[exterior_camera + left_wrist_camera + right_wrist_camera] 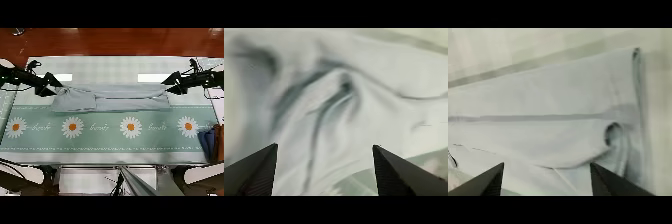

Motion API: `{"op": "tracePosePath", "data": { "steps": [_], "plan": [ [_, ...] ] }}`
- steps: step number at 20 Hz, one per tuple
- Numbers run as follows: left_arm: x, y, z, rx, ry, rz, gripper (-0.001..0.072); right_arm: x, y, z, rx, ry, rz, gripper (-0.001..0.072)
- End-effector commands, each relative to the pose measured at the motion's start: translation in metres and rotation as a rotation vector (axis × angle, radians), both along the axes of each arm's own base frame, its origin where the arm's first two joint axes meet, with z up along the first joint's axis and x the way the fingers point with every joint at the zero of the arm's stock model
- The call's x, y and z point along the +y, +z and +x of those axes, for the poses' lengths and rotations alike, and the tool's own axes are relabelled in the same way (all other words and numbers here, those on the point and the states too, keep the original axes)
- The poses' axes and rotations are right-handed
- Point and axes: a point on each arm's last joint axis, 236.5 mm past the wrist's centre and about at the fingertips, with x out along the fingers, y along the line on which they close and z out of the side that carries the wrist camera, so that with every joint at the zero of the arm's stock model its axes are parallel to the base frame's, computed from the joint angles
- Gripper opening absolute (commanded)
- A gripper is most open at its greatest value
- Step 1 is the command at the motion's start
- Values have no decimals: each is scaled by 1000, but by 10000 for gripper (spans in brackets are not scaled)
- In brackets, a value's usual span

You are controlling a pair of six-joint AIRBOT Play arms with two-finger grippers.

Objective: Fold the shirts.

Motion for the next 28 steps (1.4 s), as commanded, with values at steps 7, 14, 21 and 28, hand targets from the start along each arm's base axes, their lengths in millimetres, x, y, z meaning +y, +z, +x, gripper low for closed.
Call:
{"op": "tracePosePath", "data": {
  "steps": [7, 14, 21, 28],
  "plan": [
    [26, 74, -44, -407, 215, 104, 693, -67, -38, -40, 140, -42, -159, 621],
    [-111, 61, -82, -439, -1, -80, 693, 9, -59, -13, 117, 17, -40, 621],
    [-152, 43, -86, -468, -188, -77, 23, 40, -14, -17, 48, 152, -21, 22],
    [-273, 64, -69, -551, -316, -166, 22, 20, 101, -103, -177, 225, -283, 22]
  ]
}}
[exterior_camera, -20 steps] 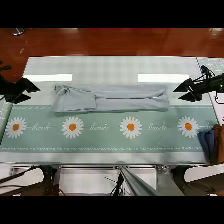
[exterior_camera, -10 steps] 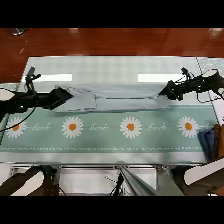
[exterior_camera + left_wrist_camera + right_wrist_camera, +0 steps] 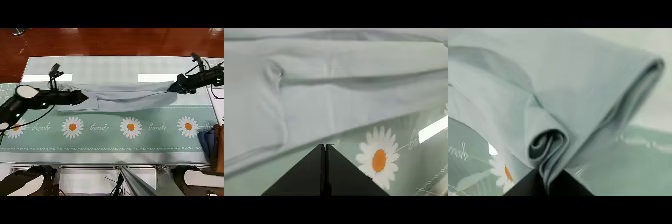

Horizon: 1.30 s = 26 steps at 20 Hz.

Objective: Fold the shirts.

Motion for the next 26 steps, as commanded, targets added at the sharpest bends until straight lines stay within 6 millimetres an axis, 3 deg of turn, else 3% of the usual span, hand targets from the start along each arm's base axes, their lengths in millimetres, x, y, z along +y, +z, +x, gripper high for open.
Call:
{"op": "tracePosePath", "data": {
  "steps": [1, 5, 8, 11, 14, 16, 18, 20, 21, 23, 25, 26],
  "plan": [
    [-77, 1, 4, -13, -119, -20, 22, 2, 45, -53, -124, 3, -97, 22],
    [-175, -14, 3, 55, -256, -52, 22, 13, 76, -99, -199, -54, -123, 22],
    [-238, -30, -27, 104, -384, -26, 22, 20, 100, -112, -265, -83, -119, 22],
    [-285, -56, -73, 212, -447, -1, 21, 25, 109, -119, -289, -81, -111, 22],
    [-312, -70, -123, 241, -549, 16, 21, 27, 110, -119, -291, -76, -103, 23],
    [-314, -70, -127, 242, -560, 17, 22, 27, 110, -119, -291, -77, -104, 22],
    [-296, -56, -101, 259, -539, 2, 22, 27, 110, -119, -290, -76, -105, 22],
    [-254, -31, -60, 262, -522, -12, 22, 30, 112, -118, -294, -75, -87, 22],
    [-226, -21, -35, 247, -480, 3, 22, 34, 115, -118, -300, -73, -67, 22],
    [-150, -2, 14, 223, -357, 60, 23, 47, 126, -114, -327, -71, 0, 22],
    [-70, 24, 42, 184, -211, 92, 22, 60, 139, -108, -368, -55, 52, 22],
    [-33, 42, 45, 150, -139, 92, 22, 70, 143, -103, -386, -25, 59, 22]
  ]
}}
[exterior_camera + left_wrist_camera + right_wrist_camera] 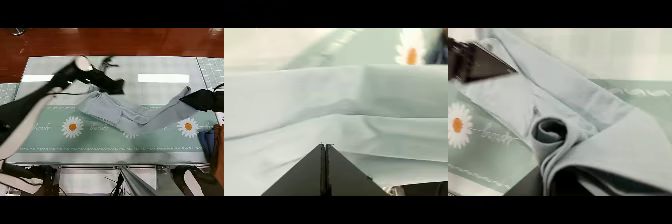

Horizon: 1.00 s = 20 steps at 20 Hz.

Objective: Fold the shirts.

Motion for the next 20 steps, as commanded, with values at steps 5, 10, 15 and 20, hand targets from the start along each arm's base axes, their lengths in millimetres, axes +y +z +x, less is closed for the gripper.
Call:
{"op": "tracePosePath", "data": {
  "steps": [5, 10, 15, 20],
  "plan": [
    [212, 85, -40, -270, 432, 49, 23, 140, 17, 46, -89, 305, 94, 22],
    [221, 64, -131, -315, 518, 13, 23, 287, -42, 79, -18, 519, 101, 22],
    [220, 52, -155, -304, 554, -19, 23, 338, -122, 111, 106, 513, 97, 22],
    [220, 50, -153, -296, 560, -18, 23, 351, -143, 121, 170, 492, 131, 23]
  ]
}}
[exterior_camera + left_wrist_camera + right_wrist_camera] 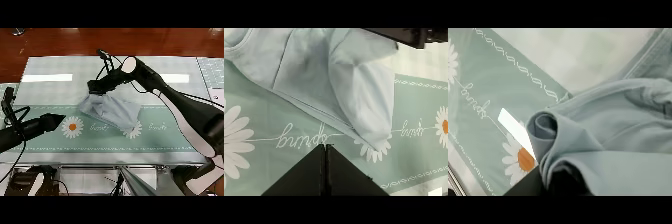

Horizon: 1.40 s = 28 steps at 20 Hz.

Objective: Fold the shirts.

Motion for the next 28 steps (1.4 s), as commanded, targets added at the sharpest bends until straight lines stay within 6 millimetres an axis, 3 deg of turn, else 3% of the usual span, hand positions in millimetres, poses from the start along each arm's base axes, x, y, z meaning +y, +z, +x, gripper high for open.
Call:
{"op": "tracePosePath", "data": {
  "steps": [1, 7, 10, 14, 17, 18, 19, 20, 21, 23, 25, 27, 28],
  "plan": [
    [1, -3, 0, 1, 14, -6, 23, 15, -16, 6, 49, -19, 22, 23],
    [1, -9, 3, 26, 16, -6, 23, 9, -14, 23, 35, -74, 37, 23],
    [1, -11, 4, 39, 15, -7, 23, 2, -13, 41, 13, -148, 33, 24],
    [2, -12, 4, 42, 16, -7, 23, 4, -14, 43, 8, -156, 37, 23],
    [3, -10, 8, 26, 30, -8, 23, 5, -28, 37, 50, -144, 20, 27],
    [4, -9, 9, 20, 35, -9, 23, 8, -32, 32, 71, -135, 23, 158],
    [5, -8, 11, 15, 39, -9, 23, 12, -32, 28, 88, -129, 32, 479],
    [5, -8, 12, 11, 43, -9, 23, 13, -29, 26, 86, -119, 38, 630],
    [6, -7, 13, 8, 46, -9, 23, 8, -23, 28, 85, -121, 41, 630],
    [7, -7, 13, 4, 50, -4, 23, -26, 1, 38, 95, -132, 45, 630],
    [7, -7, 13, 4, 50, -1, 23, -86, 33, 43, 112, -132, 13, 629],
    [8, -8, 13, 4, 50, 0, 23, -178, 52, 37, 66, -145, -183, 629],
    [7, -8, 13, 3, 49, 0, 23, -236, 55, 30, 39, -189, -346, 629]
  ]
}}
